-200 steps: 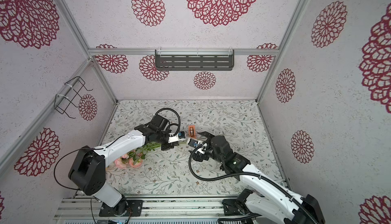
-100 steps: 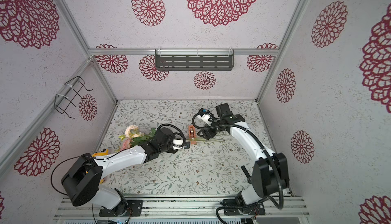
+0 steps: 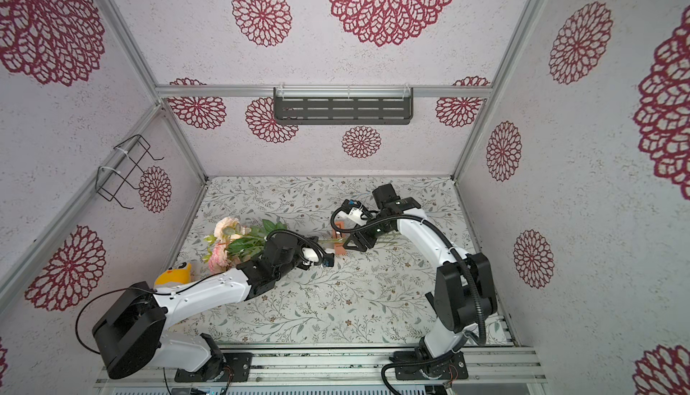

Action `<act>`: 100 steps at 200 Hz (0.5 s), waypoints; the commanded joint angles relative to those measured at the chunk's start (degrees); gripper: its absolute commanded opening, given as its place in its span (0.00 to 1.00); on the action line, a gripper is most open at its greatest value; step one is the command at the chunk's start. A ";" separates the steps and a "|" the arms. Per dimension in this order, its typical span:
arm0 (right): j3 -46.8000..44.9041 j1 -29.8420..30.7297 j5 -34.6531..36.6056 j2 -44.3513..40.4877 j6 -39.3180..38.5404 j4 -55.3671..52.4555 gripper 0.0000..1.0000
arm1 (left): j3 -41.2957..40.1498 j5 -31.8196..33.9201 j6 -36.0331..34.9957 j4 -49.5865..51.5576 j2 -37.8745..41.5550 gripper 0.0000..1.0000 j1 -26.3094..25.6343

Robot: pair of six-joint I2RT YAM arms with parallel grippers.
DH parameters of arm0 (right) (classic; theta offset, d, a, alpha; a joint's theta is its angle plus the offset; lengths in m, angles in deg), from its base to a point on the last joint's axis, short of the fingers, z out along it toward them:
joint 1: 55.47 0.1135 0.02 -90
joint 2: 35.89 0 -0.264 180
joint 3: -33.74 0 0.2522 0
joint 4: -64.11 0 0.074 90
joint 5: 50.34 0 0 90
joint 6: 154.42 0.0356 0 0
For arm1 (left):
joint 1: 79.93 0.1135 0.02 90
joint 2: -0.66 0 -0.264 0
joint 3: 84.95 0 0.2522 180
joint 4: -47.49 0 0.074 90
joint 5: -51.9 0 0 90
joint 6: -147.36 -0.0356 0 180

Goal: Wrap bouquets with tape
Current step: Wrap the tape around the bouquet.

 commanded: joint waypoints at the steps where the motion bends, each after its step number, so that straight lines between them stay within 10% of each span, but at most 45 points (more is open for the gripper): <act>1: 1.85 1.96 1.78 -0.92 -2.52 -0.56 0.54 | -0.13 0.24 -2.52 -4.34 1.91 0.00 -1.11; 82: -3.63 3.90 8.90 -1.62 -2.97 7.31 0.26 | -1.13 -0.74 -0.07 -4.99 2.99 0.00 -1.50; 100: -6.83 4.54 12.71 -3.39 -2.25 13.51 0.06 | -0.41 -1.34 2.48 -2.46 3.99 0.00 -1.49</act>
